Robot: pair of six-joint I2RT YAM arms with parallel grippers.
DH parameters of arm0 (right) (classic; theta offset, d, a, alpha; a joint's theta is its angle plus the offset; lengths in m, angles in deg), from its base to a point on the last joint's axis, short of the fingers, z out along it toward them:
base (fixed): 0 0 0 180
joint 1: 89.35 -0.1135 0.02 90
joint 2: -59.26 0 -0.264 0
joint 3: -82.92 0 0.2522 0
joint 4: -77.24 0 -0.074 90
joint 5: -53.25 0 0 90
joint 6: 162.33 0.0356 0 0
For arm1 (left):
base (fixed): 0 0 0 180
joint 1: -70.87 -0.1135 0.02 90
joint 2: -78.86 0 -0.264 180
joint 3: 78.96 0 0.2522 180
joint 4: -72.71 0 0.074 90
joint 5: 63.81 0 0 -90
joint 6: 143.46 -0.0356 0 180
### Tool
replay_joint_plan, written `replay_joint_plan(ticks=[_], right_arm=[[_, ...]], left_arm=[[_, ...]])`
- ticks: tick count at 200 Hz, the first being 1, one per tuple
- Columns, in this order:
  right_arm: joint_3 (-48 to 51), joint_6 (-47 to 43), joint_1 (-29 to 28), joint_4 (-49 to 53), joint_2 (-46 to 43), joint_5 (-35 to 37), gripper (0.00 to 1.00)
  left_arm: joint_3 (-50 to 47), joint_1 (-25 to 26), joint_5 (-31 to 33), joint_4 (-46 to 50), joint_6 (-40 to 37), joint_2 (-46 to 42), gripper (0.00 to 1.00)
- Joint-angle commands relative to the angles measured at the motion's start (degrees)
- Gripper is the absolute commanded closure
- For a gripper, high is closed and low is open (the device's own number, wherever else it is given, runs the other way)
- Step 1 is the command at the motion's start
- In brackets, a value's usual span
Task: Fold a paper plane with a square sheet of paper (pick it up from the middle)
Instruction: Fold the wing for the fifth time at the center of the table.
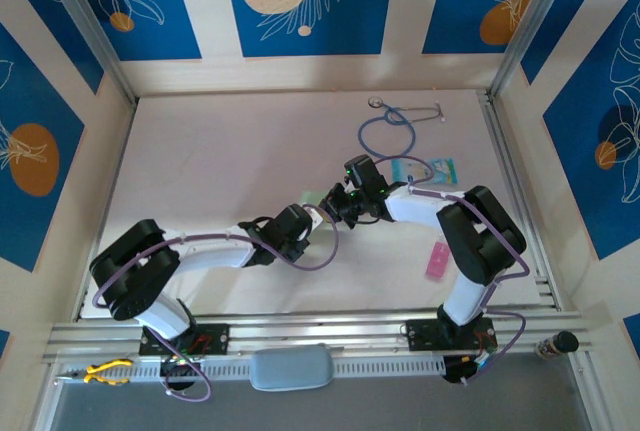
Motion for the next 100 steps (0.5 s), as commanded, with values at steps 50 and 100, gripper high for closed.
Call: replay_joint_plan(ticks=[50, 100], right_arm=[[0.34, -3.12, 0.37, 4.97, -3.58, 0.73, 0.72], [4.75, -7.67, 1.86, 11.81, -12.52, 8.65, 0.56]], left_arm=[[1.13, 0.43, -3.22, 2.49, 1.92, -0.52, 0.95], [3.16, -3.11, -19.17, 2.86, 10.45, 1.03, 0.98]])
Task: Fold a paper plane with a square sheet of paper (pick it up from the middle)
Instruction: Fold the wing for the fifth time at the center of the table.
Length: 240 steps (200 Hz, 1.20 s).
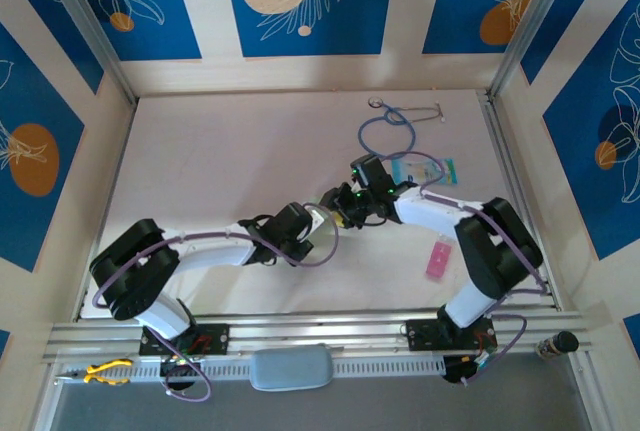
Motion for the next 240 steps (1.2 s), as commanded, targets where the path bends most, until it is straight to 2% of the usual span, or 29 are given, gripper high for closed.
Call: replay_joint_plan(ticks=[1, 32, 69, 133, 169, 201, 240], right_arm=[[3.26, -2.79, 1.17, 4.58, -4.88, 3.94, 0.56], [7.50, -3.17, 2.01, 3.52, -10.00, 6.19, 0.55], [12.24, -2.75, 1.42, -1.76, -13.60, 8.05, 0.57], [14.83, -3.63, 0.30, -8.33, -11.04, 2.06, 0.61], [14.51, -4.54, -0.60, -11.96, -8.22, -0.20, 0.64], [15.10, -7.08, -2.85, -15.56, -7.35, 3.42, 0.75], [15.85, -8.71, -3.71, -17.61, -6.98, 4.13, 0.81]], left_arm=[[1.76, -2.00, -10.41, 0.33, 5.62, 0.97, 0.98], [2.02, -4.35, -19.38, -2.18, 10.08, 2.31, 0.97], [2.58, -6.67, -26.52, -4.43, 13.36, 5.11, 0.97], [1.67, -10.61, -36.26, -9.88, 18.64, 7.88, 0.97], [-0.69, -12.47, -40.14, -15.76, 22.49, 8.91, 0.97], [-2.98, -13.38, -41.76, -21.84, 25.98, 9.92, 0.98], [-4.39, -13.60, -42.24, -25.16, 28.11, 11.36, 0.98]])
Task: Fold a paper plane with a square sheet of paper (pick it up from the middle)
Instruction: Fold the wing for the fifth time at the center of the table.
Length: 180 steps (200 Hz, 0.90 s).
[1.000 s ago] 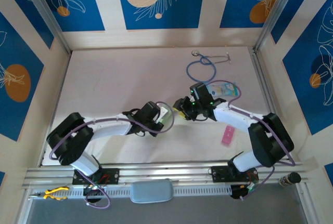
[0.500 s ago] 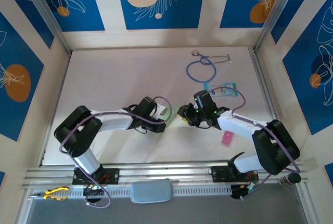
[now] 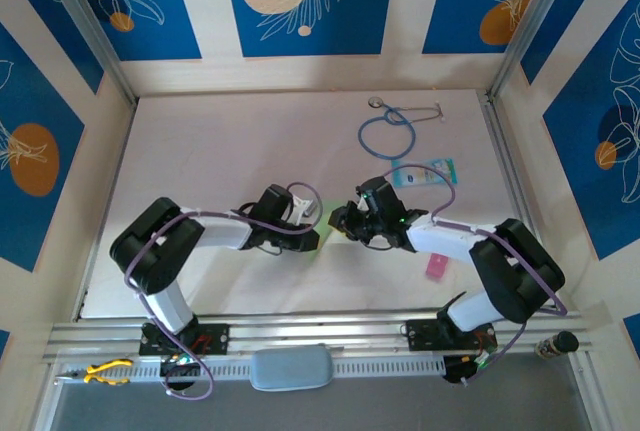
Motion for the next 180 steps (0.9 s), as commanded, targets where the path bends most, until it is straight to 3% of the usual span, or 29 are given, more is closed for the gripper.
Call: replay_joint_plan(ticks=[1, 69, 180], right_arm=[[0.88, -2.21, -0.27, -1.97, 0.64, 0.64, 0.81], [2.87, -1.45, 0.72, -5.74, 2.40, -1.12, 0.87], [1.57, -2.99, 1.69, -8.38, 5.78, -4.68, 0.88]], left_arm=[[-1.44, -0.78, -2.41, -4.51, 2.55, 1.39, 0.98], [-3.59, -2.10, -4.82, -12.63, 8.53, 4.44, 0.99], [-8.28, -4.69, -8.38, -28.69, 20.20, 8.69, 1.00]])
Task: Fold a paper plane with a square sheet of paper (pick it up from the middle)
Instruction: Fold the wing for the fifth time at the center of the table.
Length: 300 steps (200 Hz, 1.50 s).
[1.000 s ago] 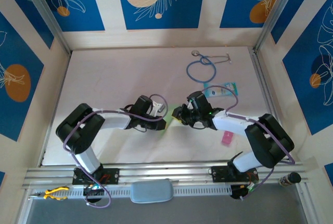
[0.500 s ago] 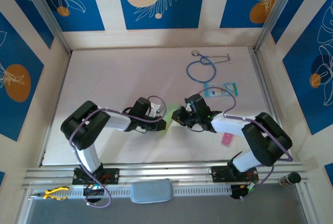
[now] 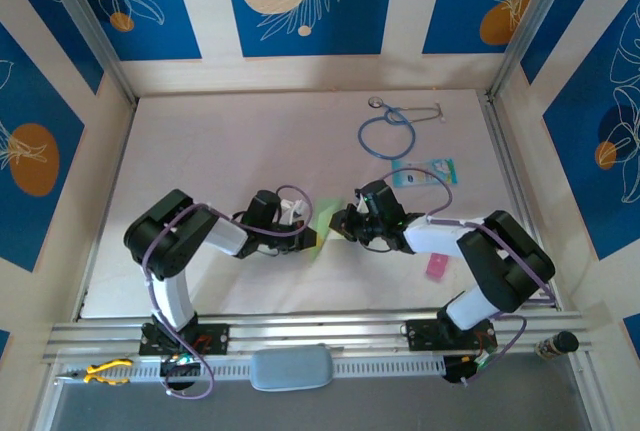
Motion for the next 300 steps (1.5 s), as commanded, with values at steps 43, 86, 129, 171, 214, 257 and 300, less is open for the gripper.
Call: replay_joint_plan(ticks=[43, 86, 129, 171, 214, 257, 300], right_arm=[[-2.58, -3.60, 0.38, -3.09, 4.13, -4.63, 0.89], [-4.34, -4.68, 0.87, -4.35, 6.88, -6.66, 0.90], [-5.07, -4.75, 2.32, -6.03, 9.65, -8.32, 0.91], [-6.71, -5.85, 3.57, -5.46, 11.86, -9.39, 0.91], [-7.86, -6.57, 4.59, -5.54, 13.78, -10.37, 0.91], [-8.64, -6.40, 4.77, -6.36, 15.50, -11.10, 0.91], [-8.32, -6.35, 4.95, -5.96, 15.57, -10.25, 0.91]], left_arm=[[-1.76, -1.00, 1.30, -3.64, 3.35, 2.15, 1.00], [-1.75, -1.22, 1.02, -2.26, 3.44, 2.20, 1.00], [-1.79, -1.65, 0.70, -1.53, 4.00, 2.19, 1.00], [-1.32, -2.21, -0.25, -1.79, 5.19, 3.20, 1.00], [-0.67, -2.51, -0.45, 0.43, 4.78, 3.22, 1.00], [-0.10, -2.71, -0.37, 2.45, 4.45, 3.31, 1.00], [0.36, -2.88, -0.46, 3.82, 4.14, 3.60, 1.00]])
